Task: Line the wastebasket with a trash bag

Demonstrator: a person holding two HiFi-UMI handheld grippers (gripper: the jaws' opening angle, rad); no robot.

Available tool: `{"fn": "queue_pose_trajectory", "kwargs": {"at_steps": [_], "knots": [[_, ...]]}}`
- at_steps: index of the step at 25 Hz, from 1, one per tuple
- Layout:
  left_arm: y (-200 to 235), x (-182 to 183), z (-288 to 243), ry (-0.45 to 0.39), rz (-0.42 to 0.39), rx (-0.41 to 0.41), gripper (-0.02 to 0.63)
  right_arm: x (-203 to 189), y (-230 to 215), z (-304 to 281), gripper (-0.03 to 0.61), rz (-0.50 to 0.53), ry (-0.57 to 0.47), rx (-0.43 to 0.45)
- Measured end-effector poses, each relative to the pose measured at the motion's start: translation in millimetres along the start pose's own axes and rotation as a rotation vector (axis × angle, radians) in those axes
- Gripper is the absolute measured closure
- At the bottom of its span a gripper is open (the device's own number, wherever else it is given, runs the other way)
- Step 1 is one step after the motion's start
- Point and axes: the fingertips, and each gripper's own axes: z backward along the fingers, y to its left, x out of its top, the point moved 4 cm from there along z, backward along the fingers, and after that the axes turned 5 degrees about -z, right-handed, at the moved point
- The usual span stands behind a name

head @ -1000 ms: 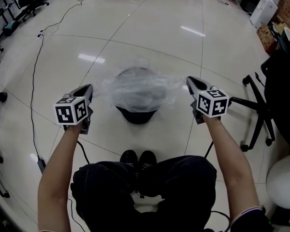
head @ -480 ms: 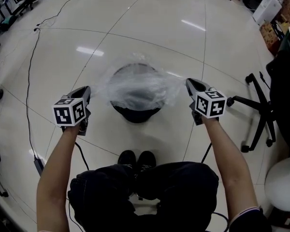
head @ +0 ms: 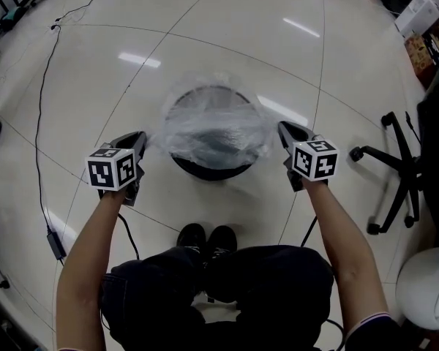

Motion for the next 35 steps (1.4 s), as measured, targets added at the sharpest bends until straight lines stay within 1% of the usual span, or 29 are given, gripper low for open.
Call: {"fn": "queue_pose_trajectory", "kwargs": {"at_steps": [3, 6, 8, 10, 13, 17, 22, 24, 27, 30, 32, 34, 35], "knots": [[-1.3, 1.8, -0.7, -0.001, -0.002, -0.005, 0.602, 1.2, 0.8, -2.7, 0.577, -0.011, -0.007, 0.014], [0.4, 8.4, 6.3, -0.019, -0.003, -0.007, 0.601, 5.9, -1.5, 2.5, 0.577, -0.036, -0.028, 0.014], [0.1, 15.2, 13.6, -0.033, -0.012, -0.013, 0.593, 12.7, -1.5, 7.9, 0.556, -0.055, -0.045, 0.018], [-0.9, 22.5, 22.0, -0.047, -0.021, -0.009, 0.563, 20.2, -0.1, 14.5, 0.515, -0.065, -0.059, 0.025], [-2.7, 33.2, 35.6, -0.073, -0.028, -0.002, 0.523, 32.8, 2.1, 27.6, 0.482, -0.073, -0.086, 0.029], [-3.4, 48.5, 53.1, -0.113, -0.044, 0.0, 0.476, 53.2, 9.9, 44.4, 0.476, -0.067, -0.133, 0.033], [-16.8, 69.7, 71.3, -0.147, -0.079, -0.016, 0.466, 74.8, 27.0, 64.8, 0.476, -0.029, -0.162, 0.041], [-25.2, 79.4, 78.8, -0.157, -0.1, -0.027, 0.466, 79.9, 40.9, 69.8, 0.476, -0.003, -0.153, 0.061], [-38.1, 91.8, 87.1, -0.159, -0.134, -0.034, 0.466, 81.2, 69.5, 70.5, 0.476, 0.049, -0.118, 0.122], [-44.6, 94.9, 90.6, -0.129, -0.152, -0.027, 0.466, 78.5, 100.4, 60.9, 0.472, 0.076, -0.079, 0.201], [-46.3, 91.0, 91.0, -0.102, -0.158, -0.028, 0.448, 73.9, 116.4, 50.1, 0.442, 0.099, -0.045, 0.237], [-48.0, 87.7, 90.6, -0.083, -0.166, -0.032, 0.442, 68.9, 124.3, 38.2, 0.409, 0.124, -0.007, 0.248], [-48.8, 86.5, 90.6, -0.074, -0.171, -0.033, 0.442, 66.2, 126.0, 32.6, 0.403, 0.134, 0.016, 0.247]]}}
